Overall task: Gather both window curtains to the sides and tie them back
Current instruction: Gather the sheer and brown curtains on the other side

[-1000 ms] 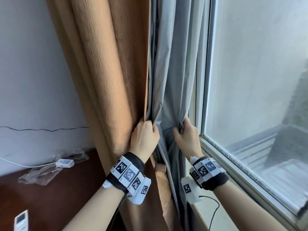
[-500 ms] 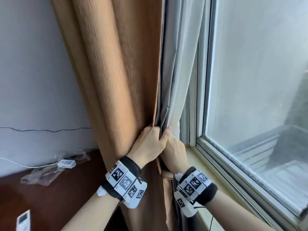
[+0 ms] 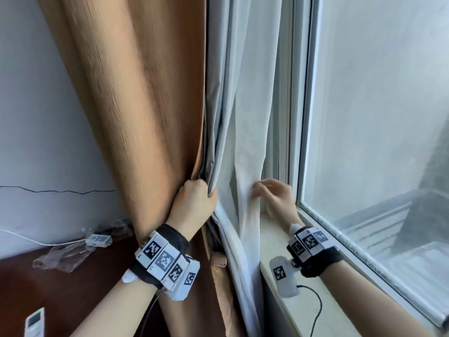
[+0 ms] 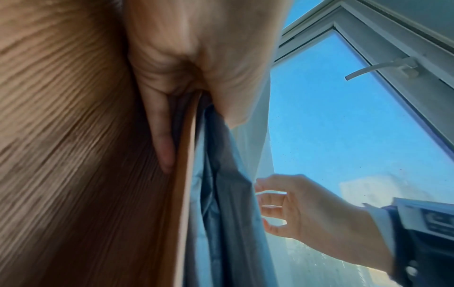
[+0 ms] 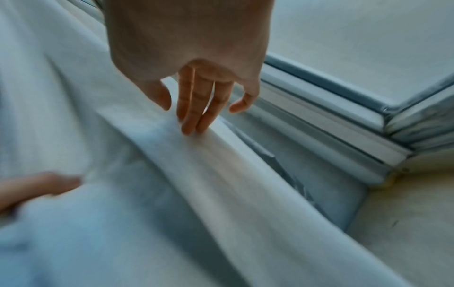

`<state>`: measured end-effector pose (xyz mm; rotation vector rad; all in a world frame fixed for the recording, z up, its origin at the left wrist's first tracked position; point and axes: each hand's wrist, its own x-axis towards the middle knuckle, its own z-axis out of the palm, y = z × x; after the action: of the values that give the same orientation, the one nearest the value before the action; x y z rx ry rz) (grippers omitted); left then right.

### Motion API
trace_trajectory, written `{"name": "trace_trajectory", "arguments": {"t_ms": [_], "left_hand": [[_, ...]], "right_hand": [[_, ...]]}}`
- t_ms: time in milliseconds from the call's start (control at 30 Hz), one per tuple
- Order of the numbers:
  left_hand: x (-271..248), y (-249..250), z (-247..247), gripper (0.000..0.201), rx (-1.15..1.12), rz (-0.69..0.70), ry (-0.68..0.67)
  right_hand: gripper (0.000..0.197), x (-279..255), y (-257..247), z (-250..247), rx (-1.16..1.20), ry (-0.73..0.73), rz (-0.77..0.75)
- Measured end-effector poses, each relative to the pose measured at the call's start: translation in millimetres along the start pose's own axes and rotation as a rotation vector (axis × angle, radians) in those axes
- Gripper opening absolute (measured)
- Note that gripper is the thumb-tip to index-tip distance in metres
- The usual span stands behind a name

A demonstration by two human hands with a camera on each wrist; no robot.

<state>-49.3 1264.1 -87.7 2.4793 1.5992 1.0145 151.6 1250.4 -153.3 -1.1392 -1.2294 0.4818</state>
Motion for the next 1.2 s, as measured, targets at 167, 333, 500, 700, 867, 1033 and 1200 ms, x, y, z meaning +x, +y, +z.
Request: {"name": "trace_trajectory", "arguments": {"t_ms": [167, 333, 500, 700, 867, 1033, 1200], "left_hand": [[-1.6, -10.2, -6.0, 0.036, 0.025, -0.033, 0.001], [-2.9, -9.4, -8.2, 0.042, 0.026, -0.038, 0.012], [-4.2, -12.2, -11.6, 0.045, 0.019, -0.065, 0.015], [-2.1, -3.9, -12.1, 0.035, -0.001, -0.057, -0.027], [-2.2, 1.4, -12.1, 0.047, -0.002, -0.024, 0.005], [4.7, -6.4, -8.3, 0.047, -0.014, -0.002, -0.008], [9.1, -10.6, -7.6, 0.045, 0.021, -0.045, -0.010]], "right_hand": [[0.112, 40.1, 21.3, -2.0, -0.112, -0.202, 0.204], [0.089, 64.2, 17.8, 26.6, 0.012, -0.292, 0.193], [0.107, 58.6, 14.0, 55.5, 0.077, -0.385, 0.082], [0.089, 49.2, 11.6, 71.4, 0.125, -0.481, 0.073], [0.049, 67.3, 7.5, 72.2, 0.166, -0.522, 0.230], [0.035, 70.9, 12.1, 76.3, 0.233, -0.544, 0.323], [0.041, 69.6, 27.0, 76.0, 0.201, -0.502, 0.270]]}}
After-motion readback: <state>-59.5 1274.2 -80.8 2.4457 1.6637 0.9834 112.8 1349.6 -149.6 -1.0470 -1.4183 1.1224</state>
